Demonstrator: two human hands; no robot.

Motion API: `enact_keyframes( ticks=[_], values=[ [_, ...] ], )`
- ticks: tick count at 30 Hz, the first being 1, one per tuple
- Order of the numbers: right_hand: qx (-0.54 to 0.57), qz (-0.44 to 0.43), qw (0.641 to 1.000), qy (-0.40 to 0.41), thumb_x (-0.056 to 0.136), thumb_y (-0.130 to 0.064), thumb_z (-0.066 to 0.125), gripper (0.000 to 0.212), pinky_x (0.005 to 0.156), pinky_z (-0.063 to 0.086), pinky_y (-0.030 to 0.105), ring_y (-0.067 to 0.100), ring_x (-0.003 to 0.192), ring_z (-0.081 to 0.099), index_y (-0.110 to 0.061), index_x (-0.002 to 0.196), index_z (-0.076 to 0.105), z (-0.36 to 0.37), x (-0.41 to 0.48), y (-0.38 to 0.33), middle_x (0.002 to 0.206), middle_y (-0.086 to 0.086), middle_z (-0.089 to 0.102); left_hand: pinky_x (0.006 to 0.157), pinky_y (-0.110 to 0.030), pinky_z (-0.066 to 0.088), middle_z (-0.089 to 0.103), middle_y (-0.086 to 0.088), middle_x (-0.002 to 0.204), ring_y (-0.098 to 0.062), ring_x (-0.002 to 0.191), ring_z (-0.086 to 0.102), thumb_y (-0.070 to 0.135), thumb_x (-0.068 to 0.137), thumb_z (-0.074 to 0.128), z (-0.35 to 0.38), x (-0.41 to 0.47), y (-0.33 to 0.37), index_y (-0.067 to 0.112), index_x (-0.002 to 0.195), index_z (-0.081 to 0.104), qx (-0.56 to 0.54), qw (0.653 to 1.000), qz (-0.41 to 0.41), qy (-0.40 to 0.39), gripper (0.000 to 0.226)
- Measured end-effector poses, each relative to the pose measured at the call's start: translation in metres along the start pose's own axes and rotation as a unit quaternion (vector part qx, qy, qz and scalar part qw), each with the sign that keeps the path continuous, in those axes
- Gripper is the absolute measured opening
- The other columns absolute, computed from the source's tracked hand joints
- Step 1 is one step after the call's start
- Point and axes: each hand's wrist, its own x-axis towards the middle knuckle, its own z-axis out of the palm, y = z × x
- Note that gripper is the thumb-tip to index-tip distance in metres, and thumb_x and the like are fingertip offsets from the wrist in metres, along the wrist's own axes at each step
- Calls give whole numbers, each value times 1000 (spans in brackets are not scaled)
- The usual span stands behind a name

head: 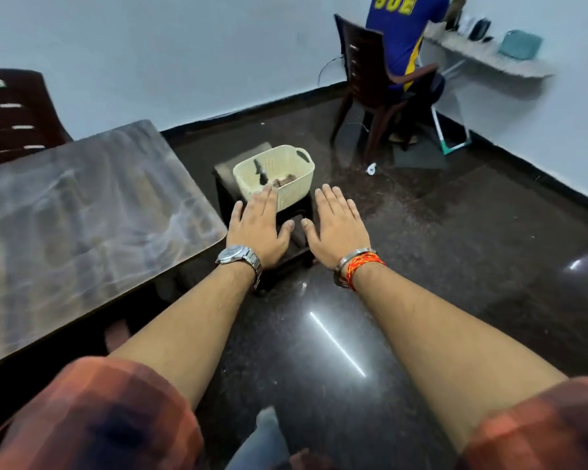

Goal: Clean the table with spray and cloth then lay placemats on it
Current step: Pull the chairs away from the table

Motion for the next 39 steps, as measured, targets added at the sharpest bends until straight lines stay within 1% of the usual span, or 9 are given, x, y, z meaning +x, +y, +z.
enact_keyframes(
  ticks=[3,6,13,18,21,24,27,32,39],
  values=[
    [-12,-13,1000,-11,96,-41,39,66,121,7,38,19,149,10,-10,151,22,5,59,39,160,6,19,119,-46,9,16,0,161,-16,147,16,50,94,40,23,75,11,16,154,15,2,1000,-4,1,73],
    [-16,-27,999,-31,96,-41,40,66,120,6,38,19,149,10,-10,151,21,19,131,73,161,6,17,119,-47,8,14,-1,162,-17,148,14,51,95,37,50,154,12,15,154,13,3,999,-31,-7,73],
    [-14,-56,996,-74,98,-42,37,65,120,8,39,20,149,10,-11,152,19,41,298,128,161,6,15,120,-46,1,2,0,163,-19,149,6,52,98,31,78,324,3,15,155,5,14,996,-85,-38,73],
    [-2,-90,991,-95,98,-41,35,64,121,8,38,19,149,9,-11,152,19,61,417,181,161,6,15,120,-46,2,4,0,163,-19,149,9,51,96,35,96,439,5,16,155,8,23,992,-122,-28,74],
    [-7,-124,986,-107,98,-41,35,64,121,9,40,21,149,10,-10,152,19,80,495,216,161,7,15,120,-46,3,5,0,163,-20,149,10,51,96,36,122,510,4,16,155,9,24,985,-171,-6,74],
    [-10,-176,976,-128,97,-41,35,65,121,10,40,21,149,10,-10,152,19,90,560,246,161,7,15,120,-46,3,3,-1,163,-20,149,9,51,96,35,145,564,10,15,155,7,19,973,-230,-20,75],
    [-20,-215,966,-144,97,-41,36,65,121,10,41,22,149,10,-9,152,18,97,627,270,161,8,14,120,-47,4,3,-1,163,-20,149,11,52,96,36,157,609,13,16,155,6,19,963,-269,-9,76],
    [-25,-283,943,-172,98,-41,34,67,122,8,40,21,150,6,-10,153,13,111,733,270,162,7,9,120,-47,5,4,0,163,-20,148,12,54,95,37,156,673,-14,16,155,7,24,933,-357,24,77],
    [-13,-392,902,-180,98,-43,34,67,121,6,39,20,150,5,-13,154,11,178,868,206,162,5,6,120,-47,3,-1,-1,163,-21,149,9,56,95,35,166,753,-105,15,155,3,40,884,-464,45,80]
  ],
)
